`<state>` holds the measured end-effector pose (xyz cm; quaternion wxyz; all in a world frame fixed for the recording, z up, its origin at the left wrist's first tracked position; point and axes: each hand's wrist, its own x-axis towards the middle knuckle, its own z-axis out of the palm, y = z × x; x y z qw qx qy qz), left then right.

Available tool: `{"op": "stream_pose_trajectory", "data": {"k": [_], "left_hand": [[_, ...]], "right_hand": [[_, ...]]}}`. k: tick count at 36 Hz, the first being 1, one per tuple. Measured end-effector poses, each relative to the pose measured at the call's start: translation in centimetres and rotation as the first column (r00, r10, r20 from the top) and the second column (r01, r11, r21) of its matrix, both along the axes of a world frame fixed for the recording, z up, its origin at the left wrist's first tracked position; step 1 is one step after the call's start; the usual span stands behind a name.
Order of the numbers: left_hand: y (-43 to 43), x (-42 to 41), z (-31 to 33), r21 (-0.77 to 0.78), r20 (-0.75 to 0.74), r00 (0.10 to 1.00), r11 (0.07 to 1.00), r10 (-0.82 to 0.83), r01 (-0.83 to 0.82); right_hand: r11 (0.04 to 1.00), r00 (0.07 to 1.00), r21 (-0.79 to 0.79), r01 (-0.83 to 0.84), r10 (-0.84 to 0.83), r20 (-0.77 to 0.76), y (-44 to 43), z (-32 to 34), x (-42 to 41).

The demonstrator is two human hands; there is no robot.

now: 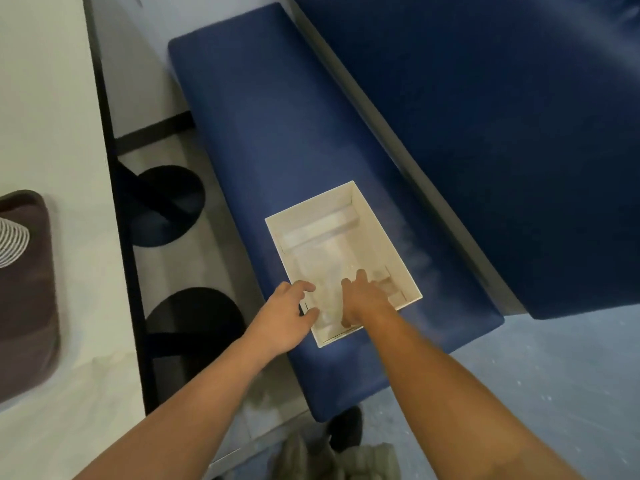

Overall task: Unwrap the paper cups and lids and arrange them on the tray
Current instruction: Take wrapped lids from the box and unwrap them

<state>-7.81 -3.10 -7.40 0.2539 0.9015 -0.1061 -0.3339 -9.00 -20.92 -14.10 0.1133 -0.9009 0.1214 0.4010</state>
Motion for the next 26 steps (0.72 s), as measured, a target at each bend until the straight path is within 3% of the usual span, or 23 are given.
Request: {"op": "stream_pose_trajectory", "data": {"k": [6, 12, 18, 23, 26], "left_hand": [[-0.2, -0.3, -1.1, -0.005, 0.024, 1.0, 1.0, -0.007, 0.007], [-0.3, -0.5, -0.2, -0.025, 0.045, 0.997, 0.998, 0.055, -0.054], [-1.1, -0.9, 3.5, -0.174, -0.004, 0.959, 0.944, 0.284, -0.28], [-1.2, -2.4, 9.2, -0.419, -0.167, 0.904, 0.801, 0.394, -0.427], [-0.3, -3.7, 13.4, -0.522, -0.099, 0.901, 0.749, 0.422, -0.408]], "right_hand": [[0.995, 0.994, -0.031, -0.099, 0.101, 0.043, 0.2, -1.2, 0.4], [0.997, 0.997, -0.009, -0.076, 0.076, 0.032, -1.7, 1.8, 0.5], [0.953, 0.95, 0.253, 0.164, -0.221, 0.219, -4.0, 8.5, -0.9], [0.873, 0.85, 0.468, 0.134, -0.345, 0.399, -2.4, 14.9, -4.3], [0.838, 0.821, 0.537, 0.101, -0.375, 0.431, -0.4, 18.1, -5.8]]}}
